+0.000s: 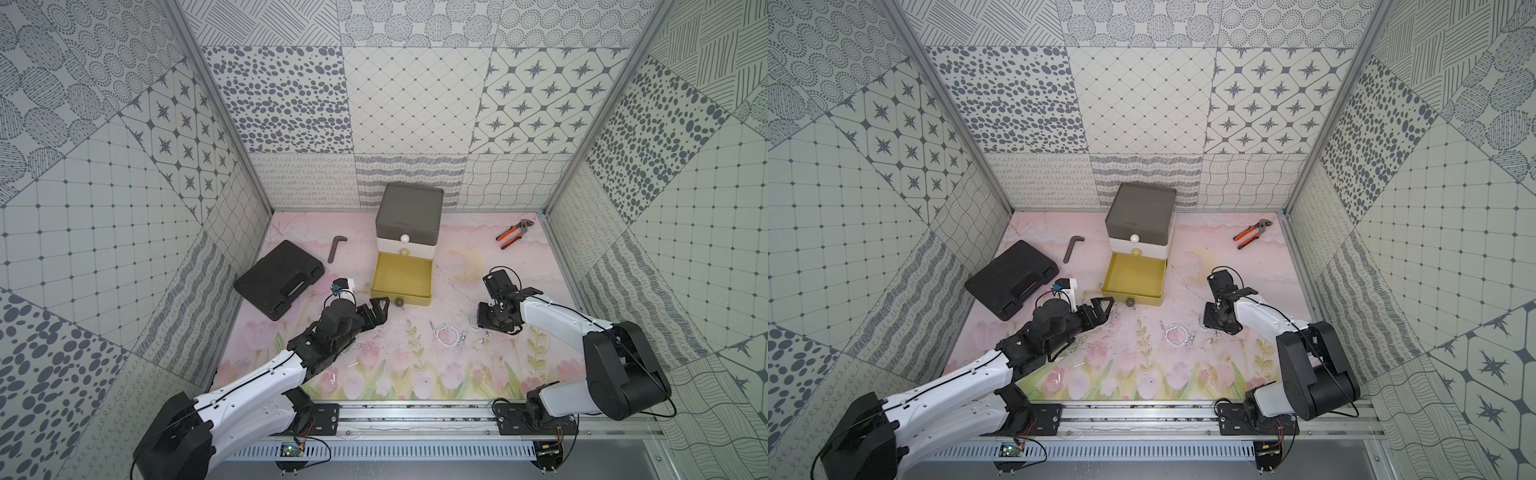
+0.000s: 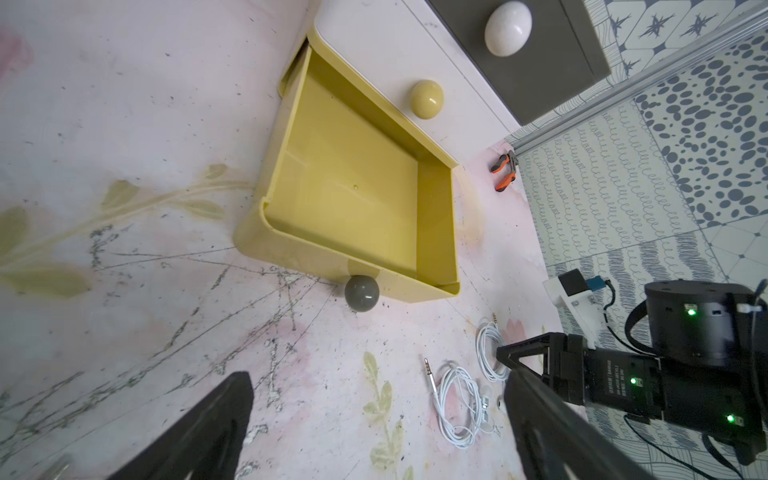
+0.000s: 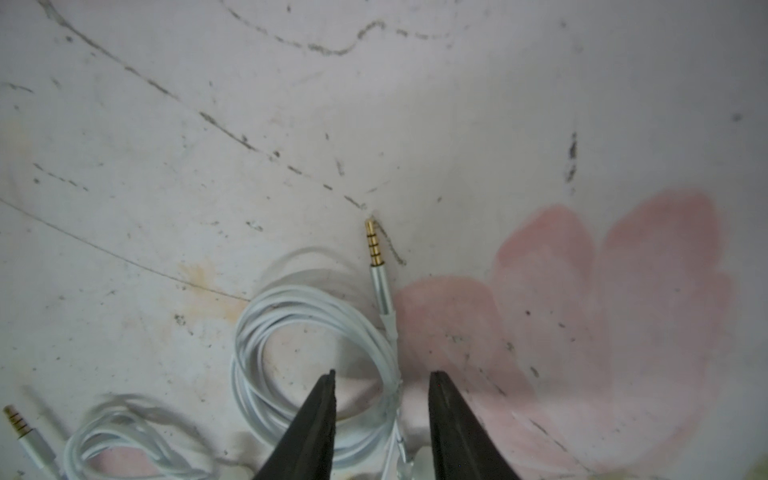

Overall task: Place the wired earphones into the drawer by color
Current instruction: Pick up the wired earphones from the center of the board.

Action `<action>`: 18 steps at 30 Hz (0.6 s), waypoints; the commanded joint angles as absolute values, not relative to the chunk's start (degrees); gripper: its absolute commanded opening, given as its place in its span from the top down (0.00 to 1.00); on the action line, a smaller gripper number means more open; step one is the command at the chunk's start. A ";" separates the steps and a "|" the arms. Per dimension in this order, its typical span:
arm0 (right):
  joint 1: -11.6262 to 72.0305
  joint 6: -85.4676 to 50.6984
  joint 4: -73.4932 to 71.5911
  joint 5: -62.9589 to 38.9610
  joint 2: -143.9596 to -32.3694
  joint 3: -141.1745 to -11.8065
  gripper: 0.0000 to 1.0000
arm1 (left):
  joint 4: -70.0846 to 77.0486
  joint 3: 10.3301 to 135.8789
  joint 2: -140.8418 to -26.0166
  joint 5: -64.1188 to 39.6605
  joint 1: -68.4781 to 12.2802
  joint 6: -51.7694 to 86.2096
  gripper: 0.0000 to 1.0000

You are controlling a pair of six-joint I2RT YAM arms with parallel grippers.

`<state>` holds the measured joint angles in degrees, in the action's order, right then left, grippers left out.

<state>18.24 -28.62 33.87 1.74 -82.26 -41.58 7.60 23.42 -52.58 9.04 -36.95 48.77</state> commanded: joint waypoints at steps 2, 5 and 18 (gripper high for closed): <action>18.01 -27.94 32.87 1.99 -83.53 -43.24 0.65 | -6.30 22.09 -45.70 13.67 -36.81 44.71 0.01; 17.90 -27.77 32.75 2.05 -84.15 -43.59 0.70 | -9.08 21.53 -42.77 15.33 -36.91 44.75 0.01; 17.83 -27.61 32.61 2.40 -83.74 -43.15 0.99 | -14.12 20.70 -36.09 17.93 -36.82 44.43 0.01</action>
<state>18.17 -27.88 33.56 1.80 -83.77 -42.44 -9.72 20.88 -37.58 15.16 -36.95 46.28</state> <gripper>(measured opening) 0.085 0.993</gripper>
